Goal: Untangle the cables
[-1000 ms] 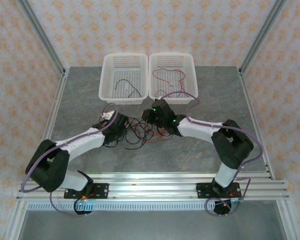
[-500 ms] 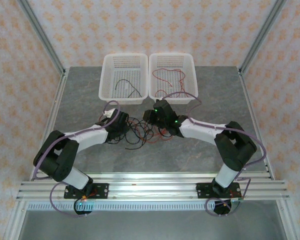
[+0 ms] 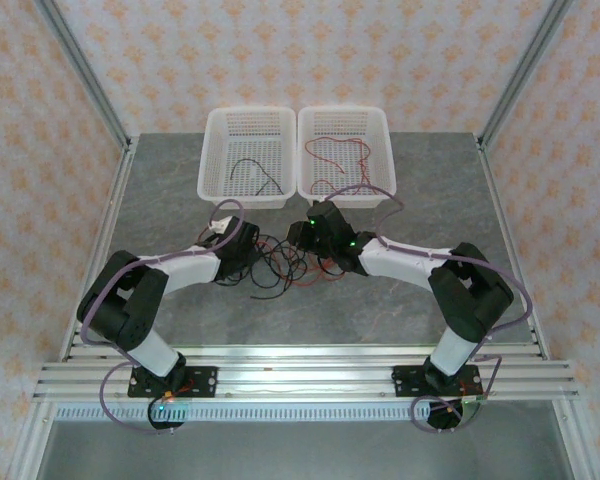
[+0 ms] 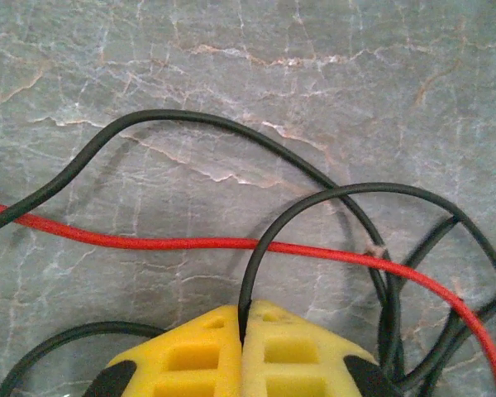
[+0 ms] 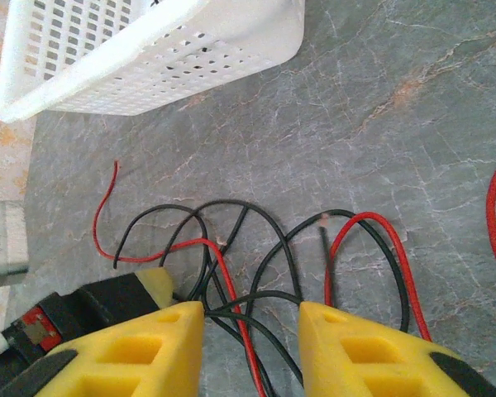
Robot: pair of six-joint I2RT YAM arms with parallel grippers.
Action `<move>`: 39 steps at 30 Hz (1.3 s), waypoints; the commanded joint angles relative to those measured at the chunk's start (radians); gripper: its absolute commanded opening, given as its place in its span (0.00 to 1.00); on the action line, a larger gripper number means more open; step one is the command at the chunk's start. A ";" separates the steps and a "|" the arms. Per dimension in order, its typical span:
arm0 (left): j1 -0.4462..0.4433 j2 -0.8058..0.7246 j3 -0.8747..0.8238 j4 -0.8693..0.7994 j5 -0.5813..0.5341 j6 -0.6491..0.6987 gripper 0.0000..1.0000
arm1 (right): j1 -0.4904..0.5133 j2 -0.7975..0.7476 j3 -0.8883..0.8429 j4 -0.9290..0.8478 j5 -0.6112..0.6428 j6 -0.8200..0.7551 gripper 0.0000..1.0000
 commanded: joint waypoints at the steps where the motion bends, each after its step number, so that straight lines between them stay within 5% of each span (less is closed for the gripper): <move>1: 0.006 -0.046 0.062 -0.022 -0.022 0.020 0.00 | -0.005 -0.015 -0.020 -0.001 0.017 -0.005 0.35; 17: -0.040 -0.338 0.255 -0.242 0.007 0.105 0.00 | -0.005 0.168 0.022 0.051 -0.009 0.026 0.35; 39: -0.078 -0.354 0.817 -0.511 -0.056 0.257 0.00 | -0.006 0.235 -0.010 0.069 0.018 0.042 0.30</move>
